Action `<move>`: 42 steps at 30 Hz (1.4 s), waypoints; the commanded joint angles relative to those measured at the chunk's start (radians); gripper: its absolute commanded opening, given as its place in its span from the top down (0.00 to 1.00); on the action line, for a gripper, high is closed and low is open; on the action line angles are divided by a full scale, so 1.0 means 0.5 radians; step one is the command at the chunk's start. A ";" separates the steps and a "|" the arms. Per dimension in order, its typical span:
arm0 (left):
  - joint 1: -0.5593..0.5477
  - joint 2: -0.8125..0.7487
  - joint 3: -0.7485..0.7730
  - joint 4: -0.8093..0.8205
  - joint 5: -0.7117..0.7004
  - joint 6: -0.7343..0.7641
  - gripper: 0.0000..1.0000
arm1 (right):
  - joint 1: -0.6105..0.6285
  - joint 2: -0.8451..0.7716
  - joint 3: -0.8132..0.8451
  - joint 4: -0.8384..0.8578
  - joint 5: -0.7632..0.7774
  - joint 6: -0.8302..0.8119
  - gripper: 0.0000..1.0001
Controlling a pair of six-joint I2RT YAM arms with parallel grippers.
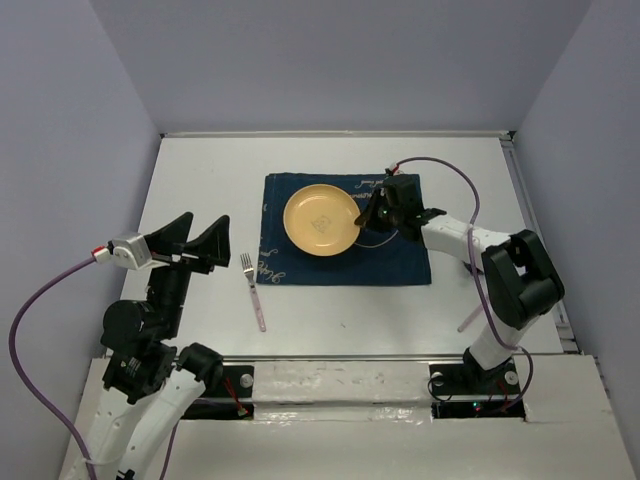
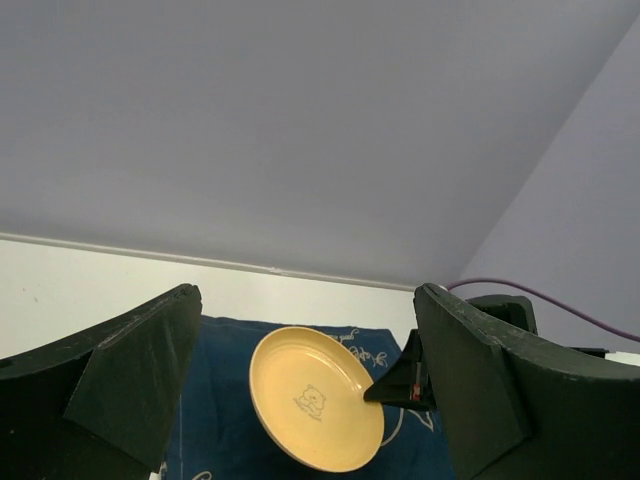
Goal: Set the dinner table for one person
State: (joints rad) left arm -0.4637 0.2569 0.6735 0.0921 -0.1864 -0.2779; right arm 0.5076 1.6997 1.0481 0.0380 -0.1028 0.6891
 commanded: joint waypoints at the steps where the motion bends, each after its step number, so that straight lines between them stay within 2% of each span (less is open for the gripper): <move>1: -0.005 0.026 -0.009 0.058 0.032 0.022 0.01 | -0.122 0.012 0.073 0.016 -0.233 -0.160 1.00; 21: -0.005 0.008 -0.006 0.058 0.041 0.040 0.01 | -0.242 0.190 0.263 -0.266 -0.052 -0.335 1.00; 38: -0.005 -0.002 -0.006 0.061 0.044 0.053 0.01 | -0.260 0.307 0.364 -0.337 -0.012 -0.360 1.00; 40: -0.002 0.005 -0.006 0.058 0.051 0.053 0.01 | -0.260 0.316 0.367 -0.340 -0.012 -0.360 0.94; 42: -0.005 0.002 -0.006 0.061 0.051 0.050 0.01 | -0.260 0.322 0.367 -0.352 0.009 -0.360 0.76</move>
State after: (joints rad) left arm -0.4637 0.2596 0.6735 0.0853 -0.1776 -0.2710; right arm 0.3843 1.8595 1.1793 -0.1509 -0.1120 0.5156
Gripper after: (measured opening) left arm 0.989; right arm 0.121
